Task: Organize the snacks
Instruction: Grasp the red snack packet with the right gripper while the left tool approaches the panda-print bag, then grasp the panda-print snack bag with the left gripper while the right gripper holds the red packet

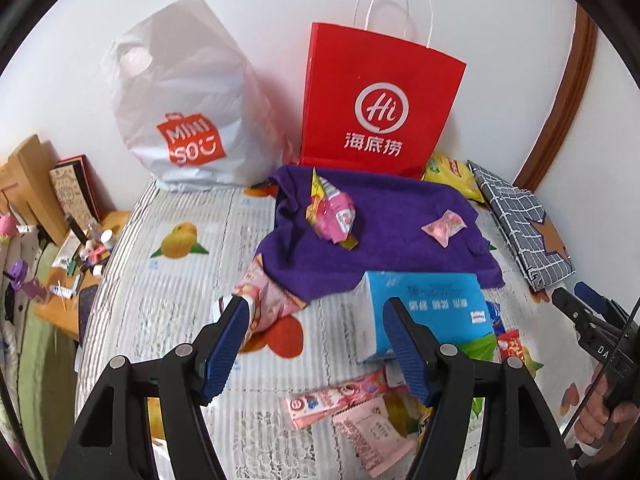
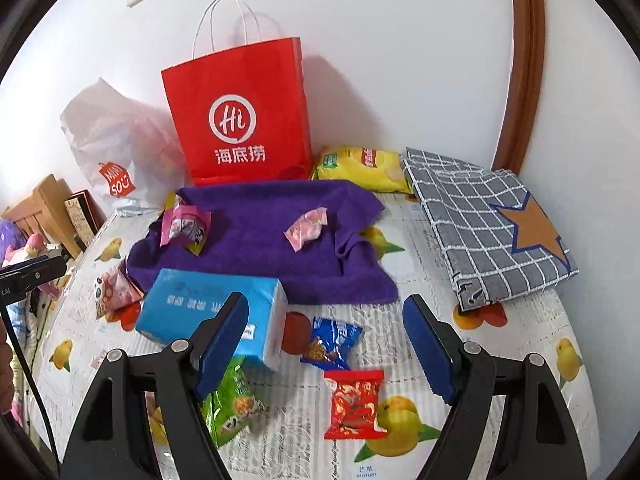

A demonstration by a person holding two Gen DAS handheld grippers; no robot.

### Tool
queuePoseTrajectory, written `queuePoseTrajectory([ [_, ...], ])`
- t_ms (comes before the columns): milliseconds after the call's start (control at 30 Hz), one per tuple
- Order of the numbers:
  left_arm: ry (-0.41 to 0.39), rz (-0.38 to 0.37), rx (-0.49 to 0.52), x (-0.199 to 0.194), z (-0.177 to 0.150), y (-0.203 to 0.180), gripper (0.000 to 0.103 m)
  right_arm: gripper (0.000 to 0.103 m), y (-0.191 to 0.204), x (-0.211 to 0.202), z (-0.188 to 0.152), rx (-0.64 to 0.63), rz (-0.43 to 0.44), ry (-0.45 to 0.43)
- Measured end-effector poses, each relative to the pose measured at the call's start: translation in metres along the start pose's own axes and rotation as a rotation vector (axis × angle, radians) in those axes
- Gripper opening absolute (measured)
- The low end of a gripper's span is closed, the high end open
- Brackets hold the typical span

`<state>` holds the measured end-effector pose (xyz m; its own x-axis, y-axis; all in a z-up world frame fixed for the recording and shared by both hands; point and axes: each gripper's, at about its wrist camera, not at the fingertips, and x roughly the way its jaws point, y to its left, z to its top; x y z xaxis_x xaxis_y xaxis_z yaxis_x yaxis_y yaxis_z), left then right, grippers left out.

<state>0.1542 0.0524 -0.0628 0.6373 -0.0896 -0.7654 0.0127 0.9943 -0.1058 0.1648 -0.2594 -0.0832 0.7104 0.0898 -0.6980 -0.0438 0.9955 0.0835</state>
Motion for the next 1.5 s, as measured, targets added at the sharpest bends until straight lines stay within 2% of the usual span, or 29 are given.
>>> queuePoseTrajectory([
  [200, 0.046, -0.003, -0.031, 0.014, -0.010, 0.008, 0.068, 0.080, -0.011, 0.019, -0.018, -0.014, -0.041, 0.053],
  [333, 0.069, -0.002, -0.041, 0.026, -0.014, 0.010, 0.068, 0.073, -0.020, 0.040, -0.038, -0.008, -0.036, 0.125],
  [633, 0.100, 0.000, -0.052, 0.042, -0.019, 0.015, 0.068, 0.071, -0.033, 0.071, -0.073, 0.011, -0.035, 0.225],
  [733, 0.109, 0.018, -0.065, 0.045, -0.022, 0.022, 0.068, 0.067, -0.033, 0.079, -0.082, 0.008, -0.020, 0.255],
  [800, 0.116, 0.033, -0.079, 0.047, -0.025, 0.030, 0.068, 0.060, -0.031, 0.084, -0.088, 0.000, -0.016, 0.273],
  [833, 0.120, 0.041, -0.085, 0.047, -0.027, 0.035, 0.068, 0.060, -0.030, 0.085, -0.090, -0.003, -0.020, 0.269],
  [933, 0.137, 0.070, -0.103, 0.050, -0.031, 0.048, 0.068, 0.050, -0.027, 0.083, -0.093, -0.019, -0.027, 0.250],
  [967, 0.141, 0.075, -0.111, 0.051, -0.032, 0.053, 0.068, 0.040, -0.026, 0.083, -0.093, -0.016, -0.026, 0.248],
  [1200, 0.142, 0.080, -0.109, 0.060, -0.030, 0.062, 0.068, 0.039, -0.028, 0.076, -0.086, 0.000, -0.006, 0.233],
  [1367, 0.151, 0.074, -0.092, 0.073, -0.016, 0.063, 0.068, 0.039, -0.029, 0.066, -0.076, 0.004, -0.011, 0.206],
  [1500, 0.127, 0.075, -0.080, 0.082, 0.002, 0.064, 0.068, 0.039, -0.030, 0.063, -0.069, 0.013, -0.011, 0.192],
])
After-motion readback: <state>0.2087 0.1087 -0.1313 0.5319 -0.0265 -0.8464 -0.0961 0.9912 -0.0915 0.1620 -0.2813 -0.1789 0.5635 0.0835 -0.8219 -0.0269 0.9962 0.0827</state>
